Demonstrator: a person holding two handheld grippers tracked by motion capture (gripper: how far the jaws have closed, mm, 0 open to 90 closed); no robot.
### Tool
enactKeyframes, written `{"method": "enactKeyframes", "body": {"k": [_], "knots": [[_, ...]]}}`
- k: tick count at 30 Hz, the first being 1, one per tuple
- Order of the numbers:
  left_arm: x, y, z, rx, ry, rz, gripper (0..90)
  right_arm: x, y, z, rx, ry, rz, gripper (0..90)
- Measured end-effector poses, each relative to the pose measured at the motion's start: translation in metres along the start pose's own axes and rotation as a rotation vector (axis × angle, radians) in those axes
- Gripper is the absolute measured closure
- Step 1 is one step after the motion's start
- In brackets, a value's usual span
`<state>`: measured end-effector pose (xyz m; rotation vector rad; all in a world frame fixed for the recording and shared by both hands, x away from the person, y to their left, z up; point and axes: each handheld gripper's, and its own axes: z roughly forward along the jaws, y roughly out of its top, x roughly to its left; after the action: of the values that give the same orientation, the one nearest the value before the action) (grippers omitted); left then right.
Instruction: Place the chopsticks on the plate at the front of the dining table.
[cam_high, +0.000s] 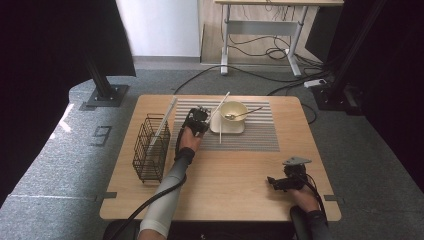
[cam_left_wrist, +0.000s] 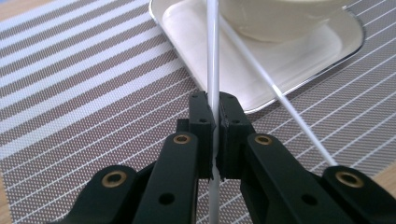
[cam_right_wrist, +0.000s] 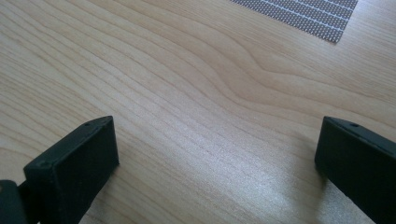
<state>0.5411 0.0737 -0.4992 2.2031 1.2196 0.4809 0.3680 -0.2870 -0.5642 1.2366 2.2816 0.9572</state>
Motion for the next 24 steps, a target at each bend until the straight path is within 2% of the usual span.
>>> {"method": "enactKeyframes", "body": {"k": [10, 24], "knots": [[0.003, -0.004, 0.017, 0.034, 0.006, -0.017, 85.5, 0.000, 0.000, 0.000, 0.000, 0.000, 0.000, 0.0], [-0.005, -0.009, 0.032, 0.066, 0.003, -0.020, 85.1, 0.000, 0.000, 0.000, 0.000, 0.000, 0.000, 0.0]]}}
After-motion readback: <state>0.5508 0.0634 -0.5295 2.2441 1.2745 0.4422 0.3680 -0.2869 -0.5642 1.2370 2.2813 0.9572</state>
